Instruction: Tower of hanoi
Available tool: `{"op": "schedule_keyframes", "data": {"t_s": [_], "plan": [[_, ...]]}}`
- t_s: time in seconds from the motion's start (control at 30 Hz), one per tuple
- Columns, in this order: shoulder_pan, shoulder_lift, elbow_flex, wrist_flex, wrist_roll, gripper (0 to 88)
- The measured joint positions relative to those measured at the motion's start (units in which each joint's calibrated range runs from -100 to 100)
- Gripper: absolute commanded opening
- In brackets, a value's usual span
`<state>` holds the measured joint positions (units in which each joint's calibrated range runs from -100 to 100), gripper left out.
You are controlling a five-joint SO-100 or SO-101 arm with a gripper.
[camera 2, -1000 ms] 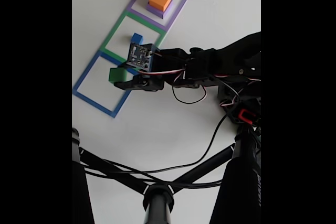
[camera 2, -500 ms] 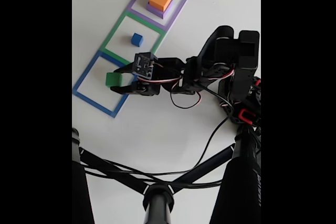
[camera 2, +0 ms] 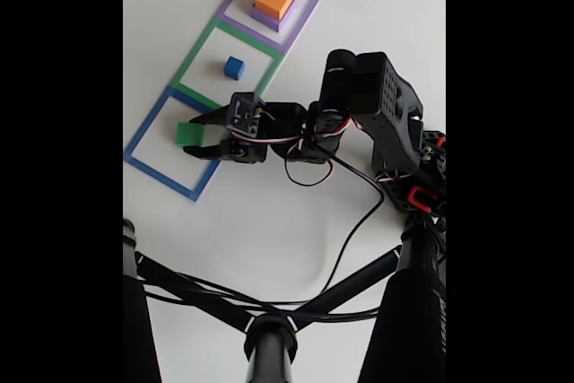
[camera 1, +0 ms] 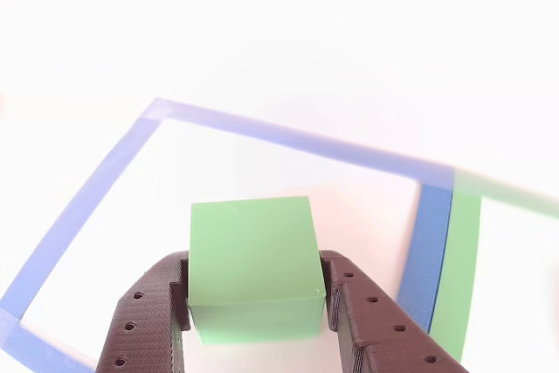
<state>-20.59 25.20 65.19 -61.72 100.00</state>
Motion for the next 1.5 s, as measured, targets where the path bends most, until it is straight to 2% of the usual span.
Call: {"op": "schedule_keyframes", "data": {"t_s": [0.2, 0.5, 0.63, 0.7, 0.83, 0.97, 1.07, 1.3, 1.4, 1.5], "plan": [[0.3, 1.3, -0.3, -0.4, 0.0, 22.2], [0.7, -1.6, 0.4, -0.5, 0.0, 23.0], [0.7, -11.2, 3.5, 5.4, 0.0, 20.0], [0.7, -18.1, 4.9, 10.8, 0.0, 14.7], [0.7, -35.0, 5.2, 27.7, 0.0, 6.2], [3.0, -54.1, 1.4, 54.1, 0.0, 0.2], [4.2, -63.6, -6.7, 75.3, 0.0, 0.2], [9.3, -67.3, -37.6, 122.2, 0.0, 0.2], [12.5, -67.3, -51.1, 137.1, 0.0, 0.2], [14.7, -67.4, -61.6, 147.4, 0.0, 0.2]]}}
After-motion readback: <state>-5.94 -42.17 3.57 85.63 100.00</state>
